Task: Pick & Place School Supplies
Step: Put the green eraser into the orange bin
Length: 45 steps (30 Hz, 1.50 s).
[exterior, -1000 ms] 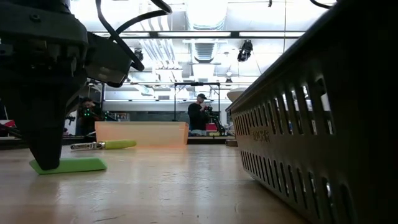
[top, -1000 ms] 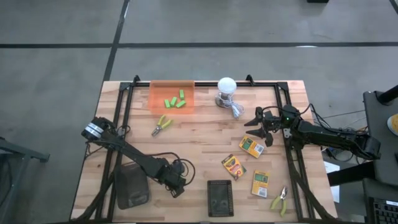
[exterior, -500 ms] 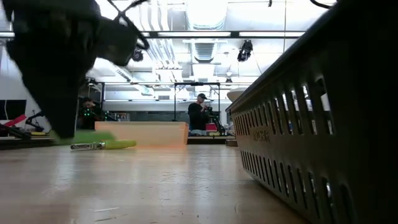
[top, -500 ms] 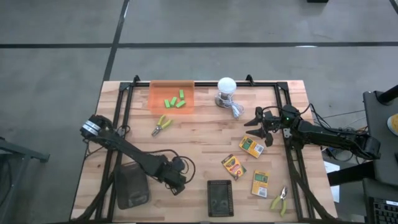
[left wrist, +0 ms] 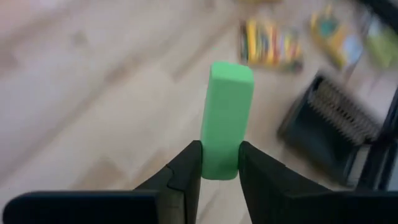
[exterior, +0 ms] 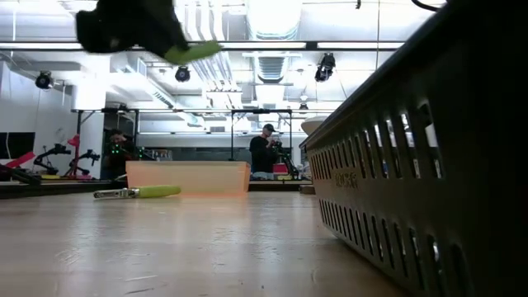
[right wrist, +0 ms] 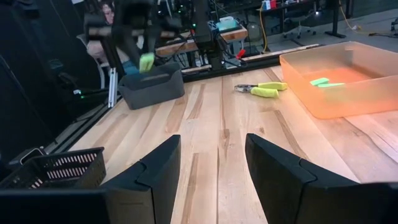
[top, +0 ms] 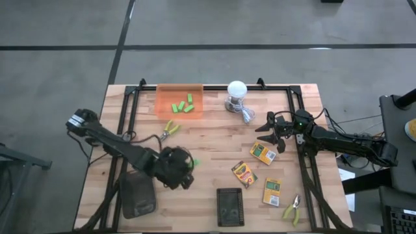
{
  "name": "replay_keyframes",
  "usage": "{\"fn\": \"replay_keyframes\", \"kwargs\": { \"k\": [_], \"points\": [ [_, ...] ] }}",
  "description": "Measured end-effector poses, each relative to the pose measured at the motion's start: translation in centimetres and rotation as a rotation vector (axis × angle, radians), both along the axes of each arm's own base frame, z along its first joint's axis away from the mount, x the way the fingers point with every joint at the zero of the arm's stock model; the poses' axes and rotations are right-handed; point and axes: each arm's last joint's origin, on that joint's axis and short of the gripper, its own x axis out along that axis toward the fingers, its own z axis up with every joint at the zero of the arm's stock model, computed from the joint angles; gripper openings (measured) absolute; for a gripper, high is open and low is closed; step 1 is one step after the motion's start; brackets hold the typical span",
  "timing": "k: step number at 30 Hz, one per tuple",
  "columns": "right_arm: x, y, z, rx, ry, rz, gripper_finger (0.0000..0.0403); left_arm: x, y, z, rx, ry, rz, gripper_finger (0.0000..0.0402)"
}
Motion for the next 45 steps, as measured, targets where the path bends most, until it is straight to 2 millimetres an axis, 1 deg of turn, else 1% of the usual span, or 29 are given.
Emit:
{"fn": "replay_keyframes", "kwargs": {
  "k": [4, 7, 12, 16, 19, 22, 28, 32, 35, 39, 42, 45],
  "points": [
    [0.0, 0.0, 0.0, 0.000, 0.000, 0.000, 0.0178, -0.5, 2.1, 2.0, 0.016, -0.103, 0.119, 0.0102],
    [0.0, 0.0, 0.0, 0.000, 0.000, 0.000, 0.0178, -0.3, 3.9, 2.7, 0.053, -0.134, 0.180, 0.0102],
    [0.0, 0.0, 0.0, 0.000, 0.000, 0.000, 0.0178, 0.4, 7.5, 3.3, 0.104, -0.117, 0.230, 0.0103],
    [0.0, 0.0, 0.0, 0.000, 0.000, 0.000, 0.0178, 0.9, 10.4, 3.6, 0.129, -0.084, 0.233, 0.0103],
    [0.0, 0.0, 0.0, 0.000, 0.000, 0.000, 0.0178, 1.0, 13.1, 3.6, 0.124, -0.050, 0.270, 0.0103],
    [0.0, 0.0, 0.0, 0.000, 0.000, 0.000, 0.0178, 0.8, 16.2, 3.4, 0.101, -0.007, 0.308, 0.0103],
    [0.0, 0.0, 0.0, 0.000, 0.000, 0.000, 0.0178, -0.6, 22.1, 3.2, 0.052, 0.048, 0.333, 0.0103],
    [0.0, 0.0, 0.0, 0.000, 0.000, 0.000, 0.0178, -1.9, 25.2, 3.1, 0.040, 0.073, 0.370, 0.0103],
    [0.0, 0.0, 0.0, 0.000, 0.000, 0.000, 0.0178, -3.2, 27.0, 2.9, 0.009, 0.111, 0.437, 0.0103],
    [0.0, 0.0, 0.0, 0.000, 0.000, 0.000, 0.0178, -4.9, 28.9, 2.6, -0.013, 0.156, 0.530, 0.0103],
    [0.0, 0.0, 0.0, 0.000, 0.000, 0.000, 0.0178, -6.0, 30.1, 2.2, -0.059, 0.184, 0.622, 0.0103],
    [0.0, 0.0, 0.0, 0.000, 0.000, 0.000, 0.0178, -6.7, 31.1, 1.7, -0.106, 0.196, 0.711, 0.0103]
  ]
}}
